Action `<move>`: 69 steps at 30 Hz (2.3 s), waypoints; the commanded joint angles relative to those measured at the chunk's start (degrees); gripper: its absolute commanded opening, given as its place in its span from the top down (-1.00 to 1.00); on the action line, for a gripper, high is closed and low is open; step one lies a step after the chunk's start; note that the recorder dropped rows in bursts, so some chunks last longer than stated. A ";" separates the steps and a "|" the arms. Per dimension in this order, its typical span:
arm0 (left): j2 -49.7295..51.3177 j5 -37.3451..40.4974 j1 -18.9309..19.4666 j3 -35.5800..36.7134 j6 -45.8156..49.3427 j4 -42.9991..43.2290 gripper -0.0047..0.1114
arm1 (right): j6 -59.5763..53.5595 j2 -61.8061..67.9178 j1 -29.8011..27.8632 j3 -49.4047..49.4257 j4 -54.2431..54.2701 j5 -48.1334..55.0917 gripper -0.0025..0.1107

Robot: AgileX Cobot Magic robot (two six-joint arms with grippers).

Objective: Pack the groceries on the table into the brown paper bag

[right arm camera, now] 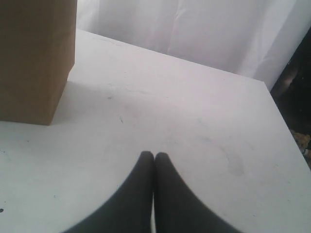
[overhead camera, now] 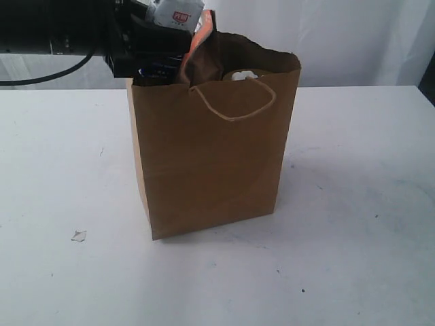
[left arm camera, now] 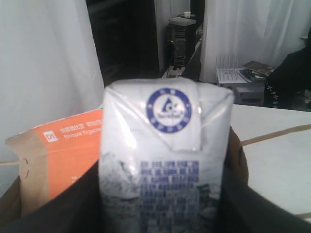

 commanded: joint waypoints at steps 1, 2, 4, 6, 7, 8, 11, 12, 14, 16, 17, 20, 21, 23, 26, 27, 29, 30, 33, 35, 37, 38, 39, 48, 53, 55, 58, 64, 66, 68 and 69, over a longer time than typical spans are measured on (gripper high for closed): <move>-0.31 2.11 -0.29 -0.02 2.08 -3.71 0.77 | 0.17 -0.38 -0.33 0.33 -0.17 -0.34 0.96; -0.20 2.34 -0.29 -0.02 2.08 -3.86 0.69 | 0.17 -0.38 -0.33 0.33 -0.17 -0.34 0.96; 0.32 3.25 -0.29 -0.02 2.08 -3.86 0.52 | 0.17 -0.38 -0.33 0.33 -0.17 -0.34 0.96; 0.43 3.69 -0.29 -0.02 2.08 -3.97 0.33 | 0.17 -0.38 -0.33 0.33 -0.17 -0.34 0.96; 0.43 3.69 -0.29 -0.02 2.08 -3.97 0.24 | 0.17 -0.38 -0.33 0.33 -0.17 -0.34 0.96; 0.43 3.69 -0.29 -0.02 2.08 -3.97 0.18 | 0.17 -0.38 -0.33 0.33 -0.17 -0.34 0.96; 0.43 3.69 -0.29 -0.02 0.55 -3.97 0.04 | 0.17 -0.38 -0.33 0.33 -0.17 -0.34 0.96; 0.43 3.59 -0.29 -0.02 -0.35 -3.97 0.00 | 0.17 -0.38 -0.33 0.33 -0.17 -0.34 0.96; 0.43 3.61 -0.29 -0.02 -0.89 -3.97 -0.05 | 0.17 -0.38 -0.33 0.33 -0.17 -0.34 0.96; 0.43 3.61 -0.29 -0.02 -1.55 -3.71 -0.08 | 0.17 -0.38 -0.33 0.33 -0.17 -0.34 0.96; 0.43 3.61 -0.29 -0.02 -1.55 -3.71 -0.10 | 0.17 -0.38 -0.33 0.33 -0.17 -0.34 0.96; 0.43 3.61 -0.29 -0.02 -2.63 -3.71 -0.12 | 0.17 -0.38 -0.33 0.33 -0.17 -0.34 0.96; 0.43 3.61 -0.29 -0.02 -3.06 -3.60 -0.10 | 0.17 -0.38 -0.33 0.33 -0.17 -0.34 0.96; 0.43 3.61 -0.29 -0.02 -3.16 -3.02 -0.01 | 0.17 -0.38 -0.33 0.33 -0.17 -0.34 0.96; 0.43 3.61 -0.29 -0.02 -3.02 -2.65 0.09 | 0.17 -0.38 -0.33 0.33 -0.17 -0.34 0.96; 0.43 3.61 -0.29 -0.02 -3.02 -2.65 0.08 | 0.17 -0.38 -0.33 0.33 -0.17 -0.34 0.96; 0.21 3.61 -0.29 -0.02 -2.87 -2.65 0.03 | 0.17 -0.38 -0.33 0.33 -0.17 -0.34 0.96; 0.08 3.61 -0.15 -0.02 -2.87 -2.65 -0.01 | 0.17 -0.38 -0.33 0.33 -0.17 -0.34 0.96; -0.88 2.24 -0.15 -0.02 -2.87 -2.55 -0.06 | 0.17 -0.38 -0.33 0.33 -0.17 -0.34 0.96; -1.73 1.36 -0.15 -0.02 -2.60 -2.55 -0.07 | 0.17 -0.38 -0.33 0.33 -0.17 -0.34 0.96; -2.76 1.23 -0.15 -0.02 -1.68 -2.55 -0.07 | 0.17 -0.38 -0.33 0.33 -0.17 -0.34 0.96; -3.23 1.11 -0.15 -0.02 -1.55 -2.55 -0.06 | 0.17 -0.38 -0.33 0.33 -0.17 -0.34 0.96; -3.59 0.79 -0.15 -0.02 -1.55 -2.55 -0.06 | 0.17 -0.38 -0.33 0.33 -0.17 -0.34 0.96; -7.86 -1.97 1.13 -0.02 -3.51 2.28 -0.05 | 0.17 -0.38 -0.33 0.33 -0.17 -0.34 0.96; -10.81 -1.49 3.29 -0.02 -5.88 4.27 -0.01 | 0.17 -0.38 -0.33 0.33 -0.17 -0.34 0.96; -12.09 -1.22 4.41 -0.02 -6.95 5.60 0.10 | 0.17 -0.38 -0.33 0.33 -0.17 -0.34 0.96; -14.25 0.00 6.27 -0.02 -9.91 8.29 0.33 | 0.17 -0.38 -0.33 0.33 -0.17 -0.34 0.96; -21.56 4.88 12.81 -0.02 -18.42 15.20 0.80 | 0.17 -0.38 -0.33 0.33 -0.17 -0.34 0.96; -24.18 4.12 14.75 -0.02 -26.57 20.55 0.92 | 0.17 -0.38 -0.33 0.33 -0.17 -0.34 0.96; -26.44 1.18 15.49 0.71 -32.99 25.31 0.92 | 0.17 -0.38 -0.33 0.33 -0.17 -0.34 0.96; -27.76 -1.36 15.50 1.60 -35.85 25.80 0.92 | 0.17 -0.38 -0.33 0.33 -0.17 -0.34 0.96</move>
